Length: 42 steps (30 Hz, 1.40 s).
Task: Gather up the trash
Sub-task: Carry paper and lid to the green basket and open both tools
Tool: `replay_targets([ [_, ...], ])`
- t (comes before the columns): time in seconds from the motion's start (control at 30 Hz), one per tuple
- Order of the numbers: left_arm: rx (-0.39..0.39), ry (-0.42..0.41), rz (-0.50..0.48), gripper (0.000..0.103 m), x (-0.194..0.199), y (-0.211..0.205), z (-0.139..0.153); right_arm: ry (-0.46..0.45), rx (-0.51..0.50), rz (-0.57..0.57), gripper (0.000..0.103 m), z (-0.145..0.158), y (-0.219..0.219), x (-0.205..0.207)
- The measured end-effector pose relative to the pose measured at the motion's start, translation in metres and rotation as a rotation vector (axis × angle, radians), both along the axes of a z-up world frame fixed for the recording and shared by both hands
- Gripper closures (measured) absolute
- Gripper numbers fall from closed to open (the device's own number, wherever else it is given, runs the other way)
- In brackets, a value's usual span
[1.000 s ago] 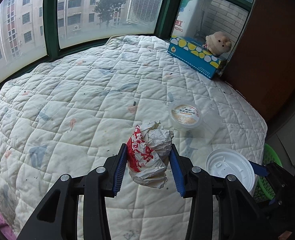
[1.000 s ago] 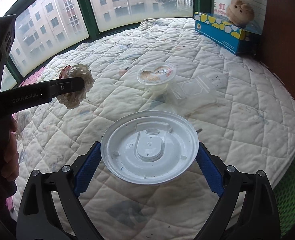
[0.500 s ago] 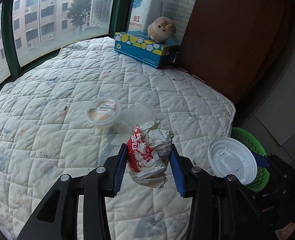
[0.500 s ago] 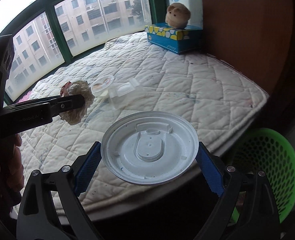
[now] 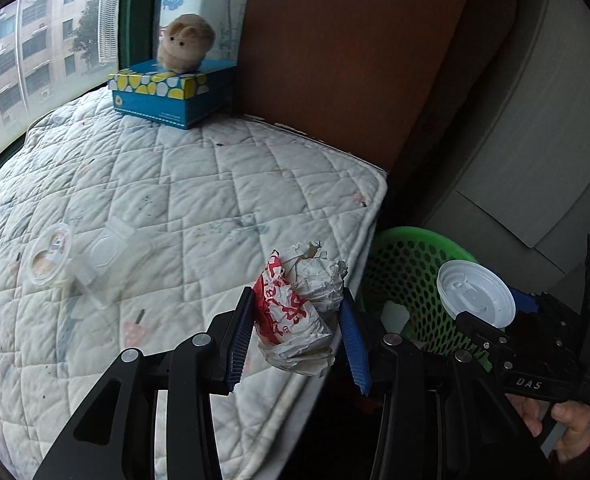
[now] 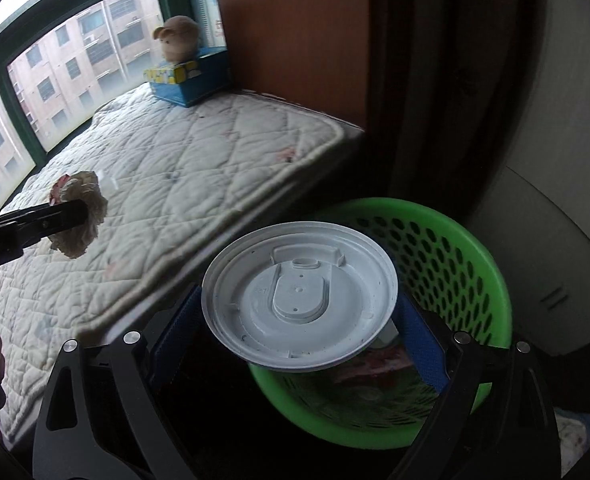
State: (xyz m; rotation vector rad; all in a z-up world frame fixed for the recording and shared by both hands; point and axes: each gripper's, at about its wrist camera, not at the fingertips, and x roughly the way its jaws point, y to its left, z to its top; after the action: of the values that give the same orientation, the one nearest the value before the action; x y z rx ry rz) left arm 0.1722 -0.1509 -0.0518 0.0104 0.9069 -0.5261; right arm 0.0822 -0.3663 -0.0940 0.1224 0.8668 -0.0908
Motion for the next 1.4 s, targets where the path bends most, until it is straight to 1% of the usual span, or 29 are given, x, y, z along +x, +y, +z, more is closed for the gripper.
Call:
replay_targets([
  [0.17,0.018,-0.003,-0.059,0.062,-0.004,-0.036,0.0,0.034,0.034,-0.068,0.01,-0.016,-0.038,-0.01],
  [0.37,0.031,0.004,-0.108,0.062,-0.009,-0.071,-0.004,0.036,0.039,-0.105,0.01,-0.022,-0.056,-0.022],
  [0.53,0.04,0.016,-0.141,0.062,-0.011,-0.094,-0.011,0.02,0.046,-0.12,0.01,-0.018,-0.065,-0.029],
  [0.7,0.04,0.04,-0.169,0.062,-0.014,-0.114,-0.02,-0.019,0.035,-0.14,0.01,-0.006,-0.074,-0.042],
  [0.83,0.049,0.059,-0.198,0.062,-0.019,-0.132,-0.029,-0.047,0.038,-0.161,0.01,0.003,-0.082,-0.054],
  [1.0,0.062,0.079,-0.227,0.061,-0.027,-0.151,-0.039,-0.062,0.051,-0.181,0.01,0.008,-0.092,-0.065],
  [1.13,0.064,0.092,-0.249,0.055,-0.031,-0.16,-0.044,-0.063,0.066,-0.192,0.01,0.008,-0.097,-0.069],
  [1.2,0.061,0.093,-0.259,0.048,-0.033,-0.163,-0.045,-0.063,0.075,-0.194,0.01,0.007,-0.099,-0.069],
  [1.27,0.055,0.092,-0.267,0.047,-0.034,-0.165,-0.045,-0.064,0.076,-0.195,0.01,0.007,-0.099,-0.07],
  [1.3,0.051,0.093,-0.271,0.043,-0.035,-0.166,-0.045,-0.064,0.078,-0.194,0.01,0.007,-0.098,-0.07],
  [1.33,0.051,0.091,-0.269,0.04,-0.036,-0.166,-0.045,-0.064,0.079,-0.193,0.01,0.008,-0.098,-0.07],
  [1.4,0.053,0.084,-0.27,0.04,-0.036,-0.166,-0.044,-0.069,0.077,-0.191,0.01,0.009,-0.097,-0.071],
])
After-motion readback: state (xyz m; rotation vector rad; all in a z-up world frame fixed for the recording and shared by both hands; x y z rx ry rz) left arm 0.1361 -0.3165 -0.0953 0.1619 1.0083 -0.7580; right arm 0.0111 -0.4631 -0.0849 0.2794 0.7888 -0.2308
